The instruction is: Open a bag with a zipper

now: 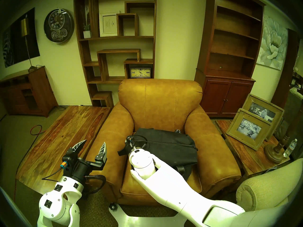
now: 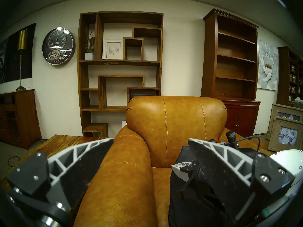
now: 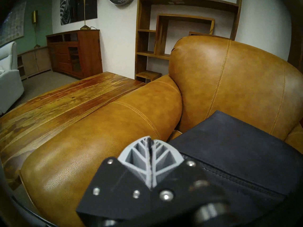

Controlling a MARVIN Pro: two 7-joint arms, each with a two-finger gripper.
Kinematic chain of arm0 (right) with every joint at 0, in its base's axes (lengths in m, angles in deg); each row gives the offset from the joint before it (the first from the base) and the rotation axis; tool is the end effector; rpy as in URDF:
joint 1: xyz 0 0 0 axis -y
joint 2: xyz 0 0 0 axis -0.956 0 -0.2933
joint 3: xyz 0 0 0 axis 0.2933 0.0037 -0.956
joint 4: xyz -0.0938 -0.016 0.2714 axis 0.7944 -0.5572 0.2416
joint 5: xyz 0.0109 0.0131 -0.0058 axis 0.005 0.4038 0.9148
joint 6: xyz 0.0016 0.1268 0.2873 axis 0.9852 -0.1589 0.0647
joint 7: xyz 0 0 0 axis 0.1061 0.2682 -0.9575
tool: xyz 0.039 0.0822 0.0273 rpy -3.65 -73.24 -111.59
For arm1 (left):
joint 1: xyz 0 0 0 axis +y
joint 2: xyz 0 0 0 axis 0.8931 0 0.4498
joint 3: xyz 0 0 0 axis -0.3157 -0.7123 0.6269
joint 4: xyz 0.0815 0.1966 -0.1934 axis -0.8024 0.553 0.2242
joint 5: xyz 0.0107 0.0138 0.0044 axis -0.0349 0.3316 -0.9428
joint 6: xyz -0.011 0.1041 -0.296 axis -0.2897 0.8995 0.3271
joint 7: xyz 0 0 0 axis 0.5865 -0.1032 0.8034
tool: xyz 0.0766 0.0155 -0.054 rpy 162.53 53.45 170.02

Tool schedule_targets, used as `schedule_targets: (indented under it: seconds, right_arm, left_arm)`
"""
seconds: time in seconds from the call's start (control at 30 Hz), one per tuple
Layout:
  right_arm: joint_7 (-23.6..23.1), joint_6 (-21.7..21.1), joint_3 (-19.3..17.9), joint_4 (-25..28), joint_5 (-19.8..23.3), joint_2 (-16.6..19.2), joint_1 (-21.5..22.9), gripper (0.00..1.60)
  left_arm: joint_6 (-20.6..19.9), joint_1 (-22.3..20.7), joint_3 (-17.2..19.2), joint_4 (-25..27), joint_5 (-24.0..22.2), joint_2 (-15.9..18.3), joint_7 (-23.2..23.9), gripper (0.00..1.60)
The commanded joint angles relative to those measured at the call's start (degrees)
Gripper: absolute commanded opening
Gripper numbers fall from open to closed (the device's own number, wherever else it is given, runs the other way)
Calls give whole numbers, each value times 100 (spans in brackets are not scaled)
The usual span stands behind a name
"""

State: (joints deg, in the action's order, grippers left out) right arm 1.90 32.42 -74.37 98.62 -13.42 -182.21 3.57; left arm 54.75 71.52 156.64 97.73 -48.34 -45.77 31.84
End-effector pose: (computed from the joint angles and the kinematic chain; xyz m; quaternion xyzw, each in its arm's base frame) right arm 0.4071 0.2894 -0.3440 -0.7900 -0.2442 -0.5545 0.0940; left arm 0.2123 0.0568 -0.2381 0.7062 -0.0202 0.7065 0.0425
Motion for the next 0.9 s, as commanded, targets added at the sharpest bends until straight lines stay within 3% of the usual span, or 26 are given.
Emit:
schedule_targets:
  seconds: [0.0,0.57,0.87]
  right_arm:
    - [70,-27,375,-151,93,-636,612,0]
    - [62,-16,795,-1354,360,-1111,1178,0]
    - [-70,24,1059,-2308,531,-1563,1618,0]
  left_arm:
    - [28,-3,37,109,-5,11,6,160]
    - [43,62,243,169,-87,-4,22,160]
    - [49,117,274,207,-130,-10,63,160]
